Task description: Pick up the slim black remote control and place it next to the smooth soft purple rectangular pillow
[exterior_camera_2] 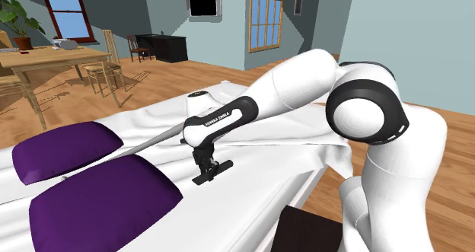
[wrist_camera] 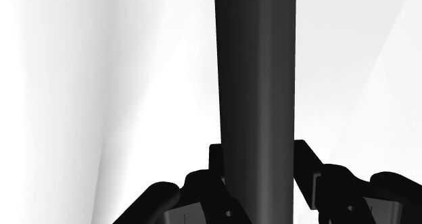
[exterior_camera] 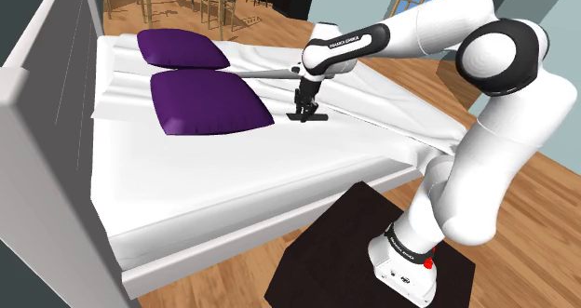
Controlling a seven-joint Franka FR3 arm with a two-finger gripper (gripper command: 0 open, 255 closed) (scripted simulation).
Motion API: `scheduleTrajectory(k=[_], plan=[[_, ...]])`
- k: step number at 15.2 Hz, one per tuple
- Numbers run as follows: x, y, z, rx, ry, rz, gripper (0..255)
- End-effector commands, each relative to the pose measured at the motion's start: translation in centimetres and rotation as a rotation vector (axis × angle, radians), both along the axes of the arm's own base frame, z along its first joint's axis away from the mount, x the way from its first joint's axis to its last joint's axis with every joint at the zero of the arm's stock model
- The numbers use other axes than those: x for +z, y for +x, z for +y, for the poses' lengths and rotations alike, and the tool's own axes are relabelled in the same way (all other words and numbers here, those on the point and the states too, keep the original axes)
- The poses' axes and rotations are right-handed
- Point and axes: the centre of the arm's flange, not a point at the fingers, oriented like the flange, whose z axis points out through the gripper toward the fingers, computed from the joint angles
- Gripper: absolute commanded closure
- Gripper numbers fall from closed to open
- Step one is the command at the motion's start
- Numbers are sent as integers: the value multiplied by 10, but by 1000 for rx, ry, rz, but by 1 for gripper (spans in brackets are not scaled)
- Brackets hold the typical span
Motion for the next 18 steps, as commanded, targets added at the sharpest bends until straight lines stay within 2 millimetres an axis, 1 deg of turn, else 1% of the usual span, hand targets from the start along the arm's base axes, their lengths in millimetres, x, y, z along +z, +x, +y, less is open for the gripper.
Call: scheduleTrajectory(k=[1,8,15,16,18], plan=[[-12,0,-2,0,0,-1,255],[-50,0,-2,0,0,-1,255],[-50,0,-2,0,0,-1,255],[-50,0,-2,0,0,-1,0],[-50,0,-2,0,0,-1,0]])
